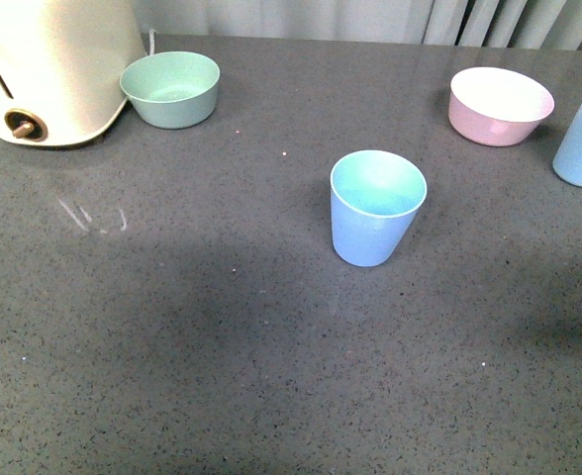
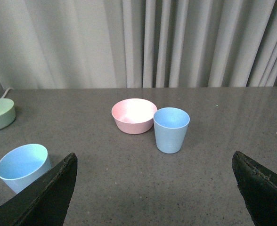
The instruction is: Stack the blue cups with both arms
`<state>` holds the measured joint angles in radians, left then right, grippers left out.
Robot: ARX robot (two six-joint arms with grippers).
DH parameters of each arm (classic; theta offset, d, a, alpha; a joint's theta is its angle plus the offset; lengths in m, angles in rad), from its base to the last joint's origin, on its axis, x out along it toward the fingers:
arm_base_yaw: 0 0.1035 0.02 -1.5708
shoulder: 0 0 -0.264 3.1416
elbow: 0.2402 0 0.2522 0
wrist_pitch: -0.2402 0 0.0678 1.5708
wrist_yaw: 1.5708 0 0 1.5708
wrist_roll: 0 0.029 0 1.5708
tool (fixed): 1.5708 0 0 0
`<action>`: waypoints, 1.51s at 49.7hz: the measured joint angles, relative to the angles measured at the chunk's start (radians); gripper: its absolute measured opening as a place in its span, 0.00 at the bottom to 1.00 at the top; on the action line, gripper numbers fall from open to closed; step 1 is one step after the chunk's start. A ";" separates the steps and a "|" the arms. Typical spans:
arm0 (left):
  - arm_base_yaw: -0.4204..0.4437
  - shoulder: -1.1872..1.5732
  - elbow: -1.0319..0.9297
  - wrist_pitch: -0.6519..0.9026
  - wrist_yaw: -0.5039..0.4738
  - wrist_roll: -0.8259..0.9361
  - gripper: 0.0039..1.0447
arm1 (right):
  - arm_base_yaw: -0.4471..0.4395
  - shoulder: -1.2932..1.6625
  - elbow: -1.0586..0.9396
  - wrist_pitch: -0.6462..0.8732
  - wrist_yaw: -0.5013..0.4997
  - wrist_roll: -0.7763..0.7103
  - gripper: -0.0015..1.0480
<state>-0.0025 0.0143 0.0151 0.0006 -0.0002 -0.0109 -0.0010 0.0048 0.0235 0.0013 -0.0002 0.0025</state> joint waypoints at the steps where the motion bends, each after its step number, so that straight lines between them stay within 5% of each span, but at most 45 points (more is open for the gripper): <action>1: 0.000 0.000 0.000 0.000 0.000 0.000 0.38 | 0.000 0.000 0.000 0.000 0.000 0.000 0.91; 8: 0.000 0.000 0.000 0.000 0.000 0.000 0.67 | 0.000 0.000 0.000 0.000 0.000 0.000 0.91; 18: 0.000 0.000 0.000 0.000 0.000 0.002 0.93 | 0.000 0.000 0.000 0.000 0.000 0.000 0.91; 25: 0.000 0.000 0.000 0.000 0.000 0.002 0.92 | -0.008 0.023 0.014 -0.048 -0.011 -0.016 0.91; 30: 0.000 0.000 0.000 0.000 0.001 0.002 0.92 | -0.122 0.227 0.104 -0.216 -0.123 -0.103 0.91; 37: 0.000 0.000 0.000 0.000 0.000 0.002 0.92 | -0.322 0.522 0.159 -0.051 -0.239 -0.264 0.91; 44: 0.000 0.000 0.000 0.000 0.000 0.002 0.92 | -0.419 0.885 0.268 0.210 -0.266 -0.436 0.91; 58: 0.000 0.000 0.000 0.000 0.000 0.002 0.92 | -0.349 1.338 0.500 0.291 -0.234 -0.648 0.91; 75: 0.000 0.000 0.000 0.000 0.000 0.002 0.92 | -0.204 1.691 0.851 0.166 -0.177 -0.812 0.91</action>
<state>-0.0025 0.0139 0.0151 0.0006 0.0002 -0.0086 -0.2054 1.6958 0.8749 0.1677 -0.1768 -0.8097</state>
